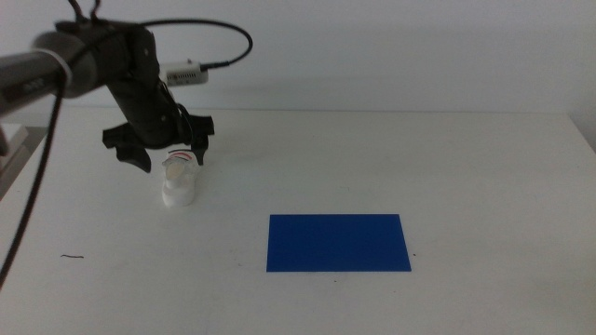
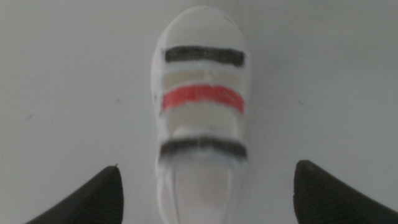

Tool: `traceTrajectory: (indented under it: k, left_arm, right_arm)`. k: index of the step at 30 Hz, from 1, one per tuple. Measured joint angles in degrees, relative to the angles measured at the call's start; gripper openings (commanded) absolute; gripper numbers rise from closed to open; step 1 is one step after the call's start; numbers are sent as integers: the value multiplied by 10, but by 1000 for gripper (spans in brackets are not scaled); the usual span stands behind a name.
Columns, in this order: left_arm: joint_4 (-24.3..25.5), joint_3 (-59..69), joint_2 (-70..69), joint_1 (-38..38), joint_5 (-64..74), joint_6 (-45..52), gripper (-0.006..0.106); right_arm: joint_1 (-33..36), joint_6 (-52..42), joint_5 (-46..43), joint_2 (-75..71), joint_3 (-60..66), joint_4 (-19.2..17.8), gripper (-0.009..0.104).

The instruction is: Use one arm to grab the shoe from the table and place it on the mat.

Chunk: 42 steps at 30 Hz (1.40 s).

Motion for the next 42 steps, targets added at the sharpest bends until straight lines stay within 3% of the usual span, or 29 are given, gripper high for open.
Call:
traceTrajectory:
  k: [5,7,11,12,13,17,22,26,32,42]
  left_arm:
    - [0,0,36,0,-28,0,87]
    - [0,0,44,0,-37,0,75]
    - [3,-1,50,0,-44,0,32]
    - [3,-2,50,0,-42,0,7]
    - [0,-2,49,-1,-33,0,-2]
    - [35,-2,10,-30,40,-31,-2]
    - [94,-6,-68,-143,61,-110,-2]
    - [93,-6,-86,-232,74,-167,-2]
    - [91,-6,-72,-304,81,-213,-2]
    - [65,-120,23,-350,119,-224,-2]
  right_arm:
    - [0,0,0,0,0,0,79]
    - [0,0,0,0,0,0,79]
    - [0,0,0,0,0,0,79]
    - [0,0,0,0,0,0,79]
    - [0,0,0,0,0,0,79]
    - [0,0,0,0,0,0,79]
    - [0,0,0,0,0,0,79]
    - [0,0,0,0,0,0,79]
    - [0,0,0,0,0,0,79]
    - [0,0,0,0,0,0,79]
